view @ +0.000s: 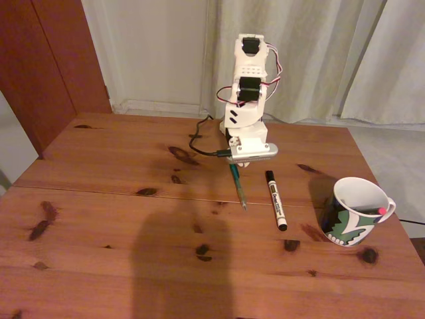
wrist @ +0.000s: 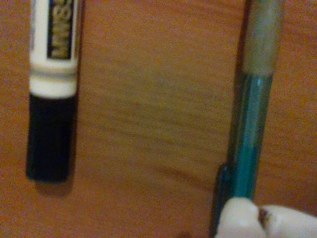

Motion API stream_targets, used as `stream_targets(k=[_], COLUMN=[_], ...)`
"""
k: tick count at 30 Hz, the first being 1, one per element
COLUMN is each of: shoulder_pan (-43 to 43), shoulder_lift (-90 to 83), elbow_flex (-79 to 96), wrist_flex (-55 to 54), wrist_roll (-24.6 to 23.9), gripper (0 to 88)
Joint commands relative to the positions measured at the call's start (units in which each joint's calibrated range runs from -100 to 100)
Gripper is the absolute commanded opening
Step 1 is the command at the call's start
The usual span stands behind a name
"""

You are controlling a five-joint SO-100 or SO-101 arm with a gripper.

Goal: Clean up the desk and place the pens and markers into the cup

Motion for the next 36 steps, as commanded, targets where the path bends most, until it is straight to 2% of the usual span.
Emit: stream_targets(k=[1,12,19,36], shoulder_pan=[0.1,0.2,0.7,0.3], shoulder_lift=[2.6,8.6,10.7,10.2], elbow_flex=[-5.8,-7.4,-7.5,0.3], wrist_flex=[0.2,-6.6,-9.7,-9.7], wrist_roll=[-0.2,-0.2,-0.2,0.3], gripper=[1.5,2.2,17.8,18.1])
